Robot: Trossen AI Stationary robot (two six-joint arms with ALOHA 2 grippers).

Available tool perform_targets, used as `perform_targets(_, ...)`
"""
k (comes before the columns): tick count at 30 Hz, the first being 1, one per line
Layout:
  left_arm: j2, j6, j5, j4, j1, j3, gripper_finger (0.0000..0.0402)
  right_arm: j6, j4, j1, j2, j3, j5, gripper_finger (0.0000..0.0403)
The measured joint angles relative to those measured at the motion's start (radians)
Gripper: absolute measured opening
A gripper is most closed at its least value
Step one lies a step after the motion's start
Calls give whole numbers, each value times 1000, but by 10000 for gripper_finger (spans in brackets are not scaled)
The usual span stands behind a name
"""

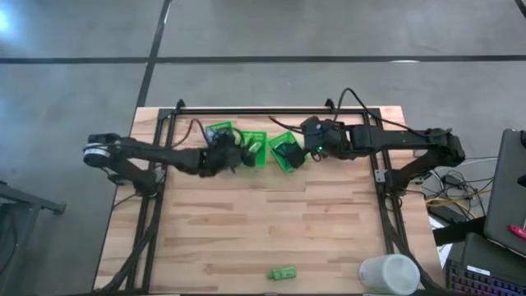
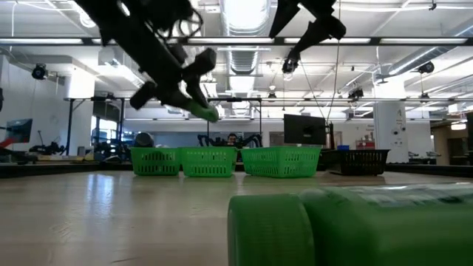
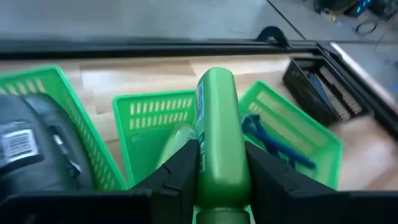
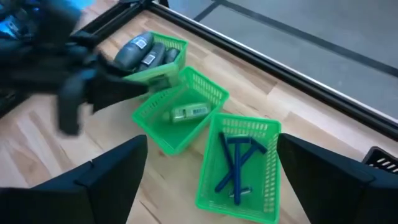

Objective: Pick & Place Travel size toiletries
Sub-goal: Put the shampoo into the middle green bin

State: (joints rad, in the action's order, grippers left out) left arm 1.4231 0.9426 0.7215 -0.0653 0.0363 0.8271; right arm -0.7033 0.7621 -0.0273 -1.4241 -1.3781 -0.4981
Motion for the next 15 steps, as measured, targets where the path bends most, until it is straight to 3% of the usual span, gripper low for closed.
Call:
perform_targets(3,0,9,-108,88,99,-50,112,0,10,1,9,0,-3,346)
perform_targets(7,0,30,-166,98,182,-85,109,-4,49,1,9,0,-3,337)
perform_targets(15,18,53,-212,134,188,-116,117,-45,72,1,8,25,-3,331)
